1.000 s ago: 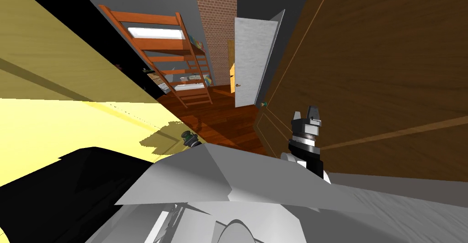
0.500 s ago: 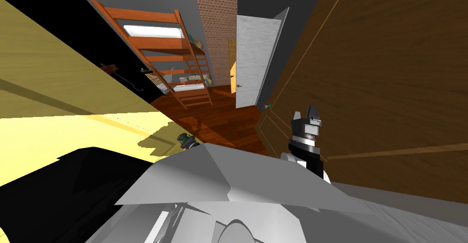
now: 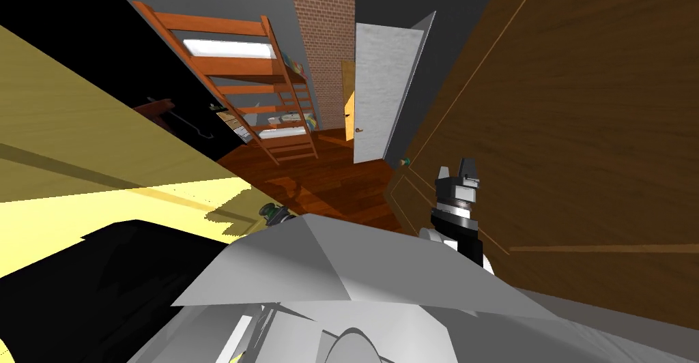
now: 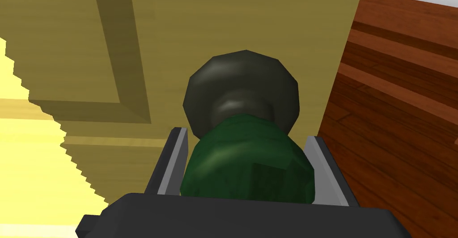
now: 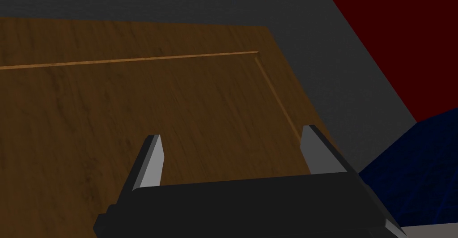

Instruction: Push the door open

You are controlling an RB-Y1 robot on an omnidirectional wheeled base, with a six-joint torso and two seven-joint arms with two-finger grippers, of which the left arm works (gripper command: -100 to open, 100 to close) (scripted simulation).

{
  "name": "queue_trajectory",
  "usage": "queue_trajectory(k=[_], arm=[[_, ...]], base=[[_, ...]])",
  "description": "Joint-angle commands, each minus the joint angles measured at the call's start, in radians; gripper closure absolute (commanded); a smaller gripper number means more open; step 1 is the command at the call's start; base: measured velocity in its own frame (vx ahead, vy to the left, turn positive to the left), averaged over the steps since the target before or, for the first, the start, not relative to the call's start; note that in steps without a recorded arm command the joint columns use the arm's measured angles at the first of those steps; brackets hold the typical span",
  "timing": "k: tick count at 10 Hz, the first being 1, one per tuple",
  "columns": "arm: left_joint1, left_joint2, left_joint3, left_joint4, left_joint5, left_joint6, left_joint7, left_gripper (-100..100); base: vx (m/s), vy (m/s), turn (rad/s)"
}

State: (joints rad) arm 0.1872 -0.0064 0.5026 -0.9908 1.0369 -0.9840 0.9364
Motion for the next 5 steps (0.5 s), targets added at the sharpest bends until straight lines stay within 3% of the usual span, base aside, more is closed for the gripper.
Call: queue_trajectory(k=[1, 4, 5], arm=[[0.004, -0.007, 0.031, -0.007, 0.008, -0.019, -0.007, 100], [-0.001, -0.033, 0.073, -0.005, 0.022, -0.03, -0.021, 100], [0.006, -0.035, 0.063, -0.015, 0.02, -0.021, -0.022, 100]], base=[[0.132, 0.15, -0.008], [0.139, 0.149, 0.004], [0.059, 0.061, 0.015]])
